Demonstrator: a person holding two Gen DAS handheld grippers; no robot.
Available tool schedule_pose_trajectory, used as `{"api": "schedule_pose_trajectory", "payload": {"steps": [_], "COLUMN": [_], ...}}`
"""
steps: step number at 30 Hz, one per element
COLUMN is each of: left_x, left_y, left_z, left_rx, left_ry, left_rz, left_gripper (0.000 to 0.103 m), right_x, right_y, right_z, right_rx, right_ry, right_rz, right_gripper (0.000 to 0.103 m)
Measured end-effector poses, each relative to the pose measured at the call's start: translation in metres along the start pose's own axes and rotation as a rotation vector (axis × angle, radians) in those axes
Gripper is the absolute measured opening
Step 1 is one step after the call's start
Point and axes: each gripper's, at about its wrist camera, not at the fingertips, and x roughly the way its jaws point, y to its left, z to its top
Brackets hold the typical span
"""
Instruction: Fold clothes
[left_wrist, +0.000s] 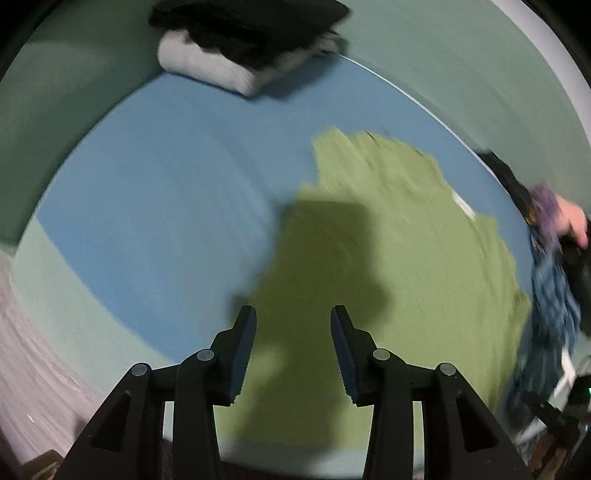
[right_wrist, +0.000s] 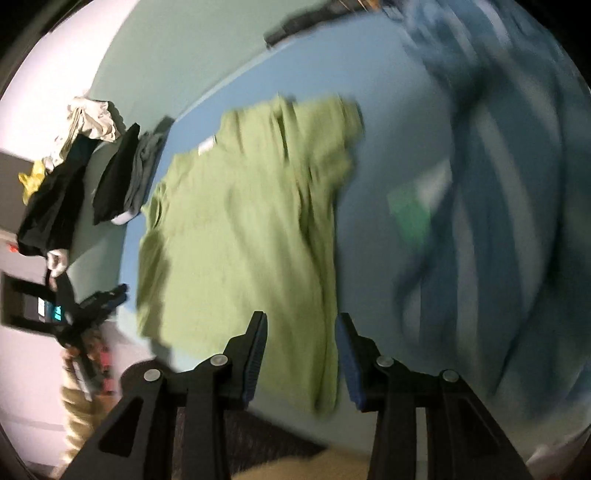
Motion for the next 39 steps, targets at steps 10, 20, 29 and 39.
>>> {"api": "schedule_pose_trajectory", "payload": {"steps": [10,20,29,39], "left_x": [0.06,0.059,0.043,0.04], "left_y": [-0.006,-0.014,-0.006,-0.005], "left_z": [0.038,0.042,0.03,0.027], "left_rx": [0.024,0.087,0.035,0.028], "left_ry": [0.07,-0.043,-0.056,-0.051], "left_rz": [-0.001,-0.021,-0.071,-0.112], "left_gripper": [0.043,0.005,0.004,0.004], "right_x": [0.035,0.049,0.038,0.07], "right_y": [0.017,0.033,0.043,0.033], "right_z": [0.065,0.079,0.078,0.073], "right_rx": [-0.064,-0.12,-0.169,-0.109], "right_ry": [-0.046,-0.058,-0.075,-0.023], "right_rz": [-0.087,-0.12,-0.11,-0.171], "right_gripper": [0.046,0.001,0.023,0.01]}}
